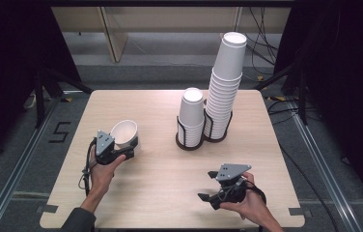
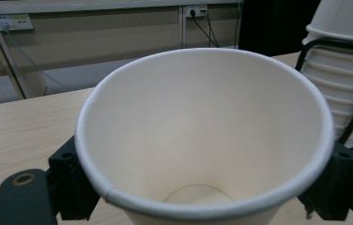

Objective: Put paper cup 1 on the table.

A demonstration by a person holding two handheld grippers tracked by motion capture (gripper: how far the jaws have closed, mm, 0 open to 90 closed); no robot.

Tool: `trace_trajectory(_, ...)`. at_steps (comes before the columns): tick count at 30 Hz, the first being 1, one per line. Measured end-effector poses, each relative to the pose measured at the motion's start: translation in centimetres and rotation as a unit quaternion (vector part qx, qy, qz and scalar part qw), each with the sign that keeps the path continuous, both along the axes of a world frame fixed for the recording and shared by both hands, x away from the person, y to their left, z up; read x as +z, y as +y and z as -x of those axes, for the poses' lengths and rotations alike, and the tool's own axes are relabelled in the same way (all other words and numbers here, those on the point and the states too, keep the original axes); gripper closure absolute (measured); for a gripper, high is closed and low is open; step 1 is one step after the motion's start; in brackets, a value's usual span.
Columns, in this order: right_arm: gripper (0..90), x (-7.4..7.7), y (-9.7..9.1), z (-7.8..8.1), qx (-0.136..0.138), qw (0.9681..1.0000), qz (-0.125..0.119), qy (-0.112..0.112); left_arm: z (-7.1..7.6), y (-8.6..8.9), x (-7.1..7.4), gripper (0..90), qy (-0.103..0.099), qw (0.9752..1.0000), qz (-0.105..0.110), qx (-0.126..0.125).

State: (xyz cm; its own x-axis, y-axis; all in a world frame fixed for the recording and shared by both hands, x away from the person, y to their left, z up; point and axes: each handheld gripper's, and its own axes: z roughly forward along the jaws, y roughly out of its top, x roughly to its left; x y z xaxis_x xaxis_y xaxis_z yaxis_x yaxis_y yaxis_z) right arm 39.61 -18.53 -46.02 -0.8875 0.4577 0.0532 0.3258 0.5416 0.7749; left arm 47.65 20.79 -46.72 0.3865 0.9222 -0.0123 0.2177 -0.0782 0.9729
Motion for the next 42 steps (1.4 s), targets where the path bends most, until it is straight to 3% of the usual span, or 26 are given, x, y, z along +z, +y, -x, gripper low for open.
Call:
trace_trajectory(7,18.6,0.0,-0.1,-0.1,-0.002,1.0,0.0,-0.002,-2.3,0.6,-0.6,15.3,0.0,0.9997,0.008,0.024)
trace_trajectory(14,18.7,-0.2,0.0,-0.1,0.0,1.0,0.008,0.001,-5.0,1.0,-1.5,15.0,0.009,0.9984,-0.006,0.056)
trace_trajectory(20,18.6,-0.2,-0.1,-0.2,0.003,1.0,0.005,-0.003,-6.4,1.2,-1.7,14.6,0.011,0.9972,-0.012,0.073)
trace_trajectory(27,18.5,-0.3,-0.1,-0.2,0.008,0.9999,0.007,0.0,-7.4,1.2,-2.4,13.1,0.023,0.9963,-0.018,0.081)
trace_trajectory(31,18.5,-0.3,0.0,-0.2,0.01,0.9999,0.006,0.0,-7.6,1.0,-2.7,11.8,0.017,0.9969,-0.029,0.071)
trace_trajectory(38,18.7,-0.3,0.0,-0.1,0.012,0.9999,0.005,0.004,-7.5,1.1,-3.0,11.7,0.038,0.9969,-0.024,0.065)
trace_trajectory(42,18.7,-0.4,0.0,-0.2,0.012,0.9999,0.006,0.002,-7.3,1.0,-3.6,13.6,0.051,0.9961,-0.034,0.064)
